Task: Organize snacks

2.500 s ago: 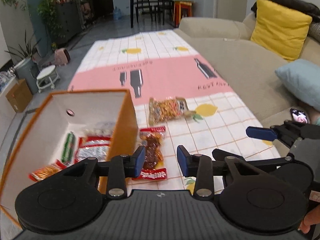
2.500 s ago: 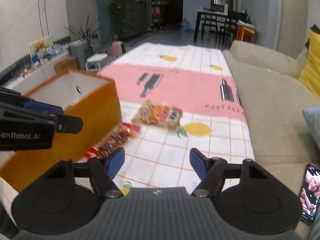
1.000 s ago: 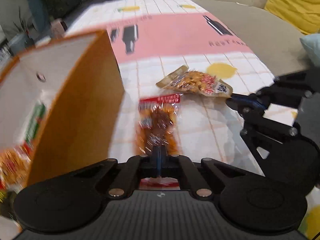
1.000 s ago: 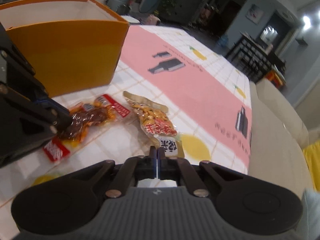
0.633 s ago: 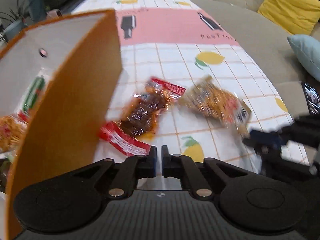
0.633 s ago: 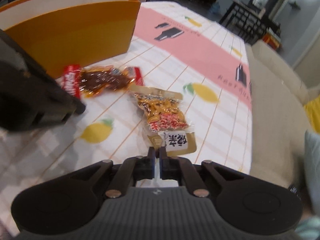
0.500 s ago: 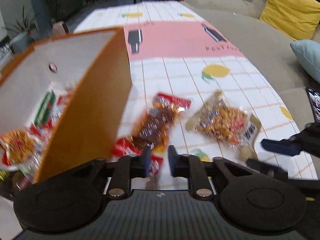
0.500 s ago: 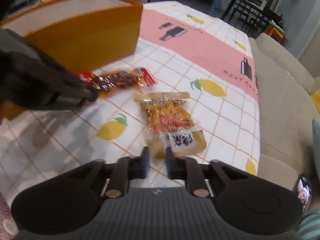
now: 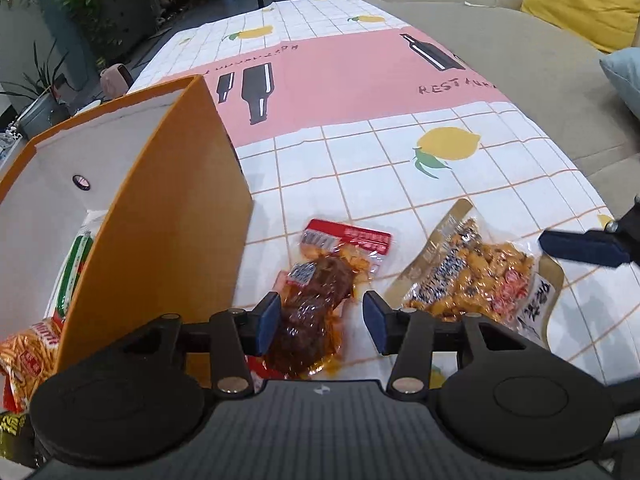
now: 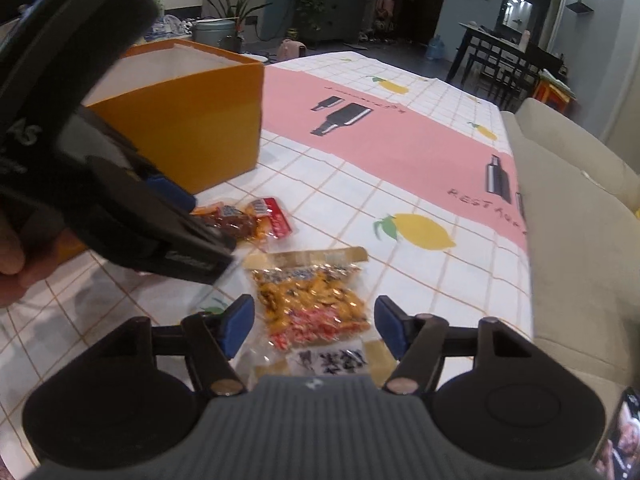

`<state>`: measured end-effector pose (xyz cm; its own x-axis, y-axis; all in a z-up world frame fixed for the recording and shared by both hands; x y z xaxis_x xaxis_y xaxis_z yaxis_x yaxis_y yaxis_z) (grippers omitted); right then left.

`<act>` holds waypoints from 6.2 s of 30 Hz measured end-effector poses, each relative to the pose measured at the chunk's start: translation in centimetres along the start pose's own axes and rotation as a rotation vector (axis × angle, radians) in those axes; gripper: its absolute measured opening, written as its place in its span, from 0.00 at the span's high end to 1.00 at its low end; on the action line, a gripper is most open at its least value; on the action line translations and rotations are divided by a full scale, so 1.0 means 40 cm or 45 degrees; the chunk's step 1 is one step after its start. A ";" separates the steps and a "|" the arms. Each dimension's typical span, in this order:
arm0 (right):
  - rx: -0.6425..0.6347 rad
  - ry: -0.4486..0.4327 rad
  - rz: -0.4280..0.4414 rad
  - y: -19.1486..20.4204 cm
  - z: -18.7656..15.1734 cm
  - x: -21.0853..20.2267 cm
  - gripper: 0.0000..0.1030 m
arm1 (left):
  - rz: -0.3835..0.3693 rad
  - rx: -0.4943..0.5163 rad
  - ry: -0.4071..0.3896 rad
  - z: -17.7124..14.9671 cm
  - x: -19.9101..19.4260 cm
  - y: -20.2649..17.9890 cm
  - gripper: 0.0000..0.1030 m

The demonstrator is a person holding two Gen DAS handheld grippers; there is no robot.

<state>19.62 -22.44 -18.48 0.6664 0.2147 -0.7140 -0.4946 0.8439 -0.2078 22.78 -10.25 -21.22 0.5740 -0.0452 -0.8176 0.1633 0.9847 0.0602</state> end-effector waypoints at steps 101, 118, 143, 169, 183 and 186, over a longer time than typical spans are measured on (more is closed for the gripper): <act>0.390 -0.110 0.077 0.044 0.084 -0.322 0.31 | -0.322 -0.184 -0.100 0.049 -0.485 0.053 0.42; 0.105 -0.328 0.194 0.156 0.431 -0.355 0.31 | -0.098 -0.087 -0.151 0.187 -0.569 0.288 0.42; -0.623 -0.007 0.208 0.327 0.536 0.084 0.31 | 0.022 -0.216 0.379 0.029 -0.230 0.508 0.42; -0.751 0.179 0.328 0.404 0.497 0.241 0.28 | 0.083 -0.176 0.604 -0.029 -0.099 0.512 0.35; -0.666 0.093 0.250 0.351 0.551 0.179 0.14 | 0.084 -0.176 0.464 0.023 -0.216 0.515 0.22; -0.612 0.052 0.213 0.328 0.571 0.140 0.13 | 0.094 -0.185 0.409 0.042 -0.253 0.520 0.22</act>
<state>29.59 1.06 -9.92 0.5385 0.3005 -0.7873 -0.8000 0.4757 -0.3656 21.71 10.41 -10.74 0.2949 0.0596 -0.9537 0.0016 0.9980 0.0629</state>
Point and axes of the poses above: each gripper's, at about its wrist camera, not at the fingertips, and x roughly the way its jaws point, y to its left, z to its top, the point moved 7 cm from there along x, roughly the way its jaws point, and after that the axes turned 9 degrees about -x, right-handed, at the moved point
